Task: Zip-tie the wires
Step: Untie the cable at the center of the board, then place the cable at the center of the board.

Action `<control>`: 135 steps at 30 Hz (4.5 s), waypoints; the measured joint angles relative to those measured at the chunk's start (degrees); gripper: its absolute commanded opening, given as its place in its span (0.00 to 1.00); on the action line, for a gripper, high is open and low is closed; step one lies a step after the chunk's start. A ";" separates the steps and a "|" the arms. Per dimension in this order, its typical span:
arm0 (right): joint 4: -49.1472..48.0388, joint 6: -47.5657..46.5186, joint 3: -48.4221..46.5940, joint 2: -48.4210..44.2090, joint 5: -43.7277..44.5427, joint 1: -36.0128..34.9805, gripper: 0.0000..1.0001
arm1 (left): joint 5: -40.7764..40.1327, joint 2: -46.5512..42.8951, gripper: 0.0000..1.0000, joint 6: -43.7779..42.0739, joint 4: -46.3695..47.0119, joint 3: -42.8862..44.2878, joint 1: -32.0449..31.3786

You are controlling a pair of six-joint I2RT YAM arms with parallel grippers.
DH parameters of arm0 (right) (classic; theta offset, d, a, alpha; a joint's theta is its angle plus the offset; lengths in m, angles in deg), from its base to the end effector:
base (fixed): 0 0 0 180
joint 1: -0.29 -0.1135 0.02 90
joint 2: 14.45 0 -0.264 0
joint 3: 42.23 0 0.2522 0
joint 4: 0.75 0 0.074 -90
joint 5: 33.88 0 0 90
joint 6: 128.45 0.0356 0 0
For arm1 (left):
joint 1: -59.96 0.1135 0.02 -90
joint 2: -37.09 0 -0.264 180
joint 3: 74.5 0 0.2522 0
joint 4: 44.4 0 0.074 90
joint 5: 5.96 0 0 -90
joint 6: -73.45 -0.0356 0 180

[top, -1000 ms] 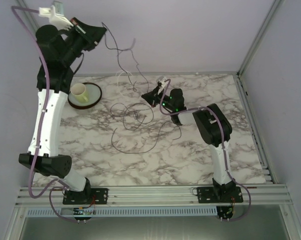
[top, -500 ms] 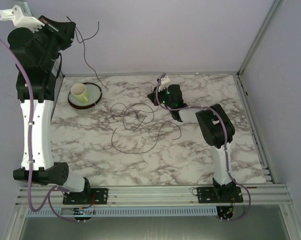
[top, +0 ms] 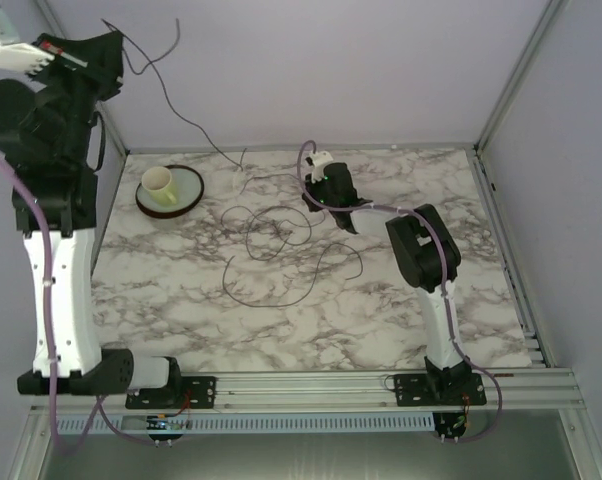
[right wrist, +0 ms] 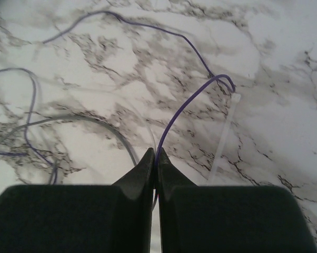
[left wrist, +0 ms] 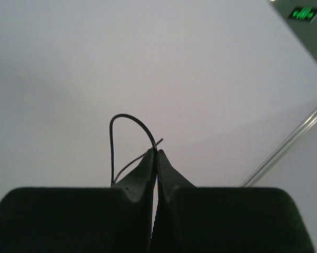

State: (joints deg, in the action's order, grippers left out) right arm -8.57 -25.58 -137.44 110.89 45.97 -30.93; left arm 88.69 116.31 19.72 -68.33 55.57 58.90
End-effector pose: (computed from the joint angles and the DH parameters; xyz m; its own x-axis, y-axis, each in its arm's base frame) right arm 0.4173 0.2602 0.1609 -0.4612 -0.0231 -0.8870 -0.5610 0.7821 0.2713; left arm 0.2274 -0.0071 0.6180 0.3113 -0.5955 -0.7406 0.3409 0.7974 -0.4979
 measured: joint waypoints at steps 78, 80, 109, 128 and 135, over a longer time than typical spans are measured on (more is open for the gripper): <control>-46.99 45.11 17.11 -29.94 -6.01 -4.26 0.42 | 8.76 -9.84 0.00 28.26 48.41 -53.96 -19.15; -46.10 45.33 20.22 -32.00 -6.25 -4.17 0.44 | 8.31 -9.84 0.00 27.54 48.22 -53.96 -19.15; -34.16 42.77 11.13 -28.04 -5.55 -3.15 0.00 | 8.63 -10.19 0.00 28.30 50.12 -56.08 -19.17; -1.31 14.25 3.45 -44.92 -6.82 1.62 0.00 | 7.63 -6.29 0.88 18.69 40.70 -60.43 -19.30; 9.38 2.64 3.26 -48.50 -13.66 4.24 0.00 | 8.66 -9.31 0.93 12.04 38.10 -52.57 -19.37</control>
State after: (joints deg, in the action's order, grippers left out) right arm 0.81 -22.94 -134.18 62.39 32.31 -26.69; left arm 97.34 107.00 31.77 -30.23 3.00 39.53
